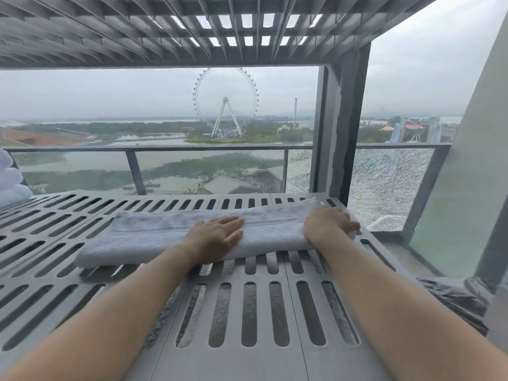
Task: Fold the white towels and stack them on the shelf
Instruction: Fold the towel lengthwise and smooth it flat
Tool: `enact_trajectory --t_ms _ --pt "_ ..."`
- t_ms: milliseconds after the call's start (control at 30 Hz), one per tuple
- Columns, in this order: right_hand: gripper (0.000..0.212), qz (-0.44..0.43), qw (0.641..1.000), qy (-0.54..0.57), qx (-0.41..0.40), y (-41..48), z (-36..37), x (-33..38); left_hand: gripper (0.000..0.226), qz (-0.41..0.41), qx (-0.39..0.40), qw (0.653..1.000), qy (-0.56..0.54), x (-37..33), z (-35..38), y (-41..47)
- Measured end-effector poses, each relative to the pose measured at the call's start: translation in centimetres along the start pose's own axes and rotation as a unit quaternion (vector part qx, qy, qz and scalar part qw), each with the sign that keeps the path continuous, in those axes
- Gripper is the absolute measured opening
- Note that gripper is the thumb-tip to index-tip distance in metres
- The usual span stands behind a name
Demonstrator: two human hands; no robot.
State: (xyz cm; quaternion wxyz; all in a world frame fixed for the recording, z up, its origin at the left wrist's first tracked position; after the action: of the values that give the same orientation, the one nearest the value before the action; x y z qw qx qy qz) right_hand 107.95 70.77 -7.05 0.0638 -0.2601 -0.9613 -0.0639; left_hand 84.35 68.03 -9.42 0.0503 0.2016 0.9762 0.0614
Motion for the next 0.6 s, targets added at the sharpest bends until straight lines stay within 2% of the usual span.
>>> enact_trajectory --t_ms 100,267,600 --pt "0.055 0.028 0.998 0.038 0.031 -0.1 0.4 -0.6 0.051 0.001 -0.002 1.000 0.006 0.1 0.1 0.1" --pt "0.060 0.019 0.995 0.101 0.012 -0.2 -0.2 -0.8 0.051 0.003 -0.004 1.000 -0.001 0.1 0.1 0.1" --pt "0.057 0.031 0.986 0.153 0.054 -1.1 -0.6 -1.5 0.052 0.005 -0.012 1.000 -0.004 -0.1 0.1 -0.2"
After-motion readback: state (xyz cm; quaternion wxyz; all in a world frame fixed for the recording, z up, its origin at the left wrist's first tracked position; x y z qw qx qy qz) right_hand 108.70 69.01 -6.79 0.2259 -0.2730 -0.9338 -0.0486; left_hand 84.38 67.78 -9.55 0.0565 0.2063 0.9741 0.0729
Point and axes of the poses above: each hand's wrist, its own y-axis towards the middle knuckle, its own z-axis out of the palm, x = y × z, the point moved 3 cm from there along y, towards the middle knuckle, and after that the axes turned 5 degrees about z, right-handed, at the moved point
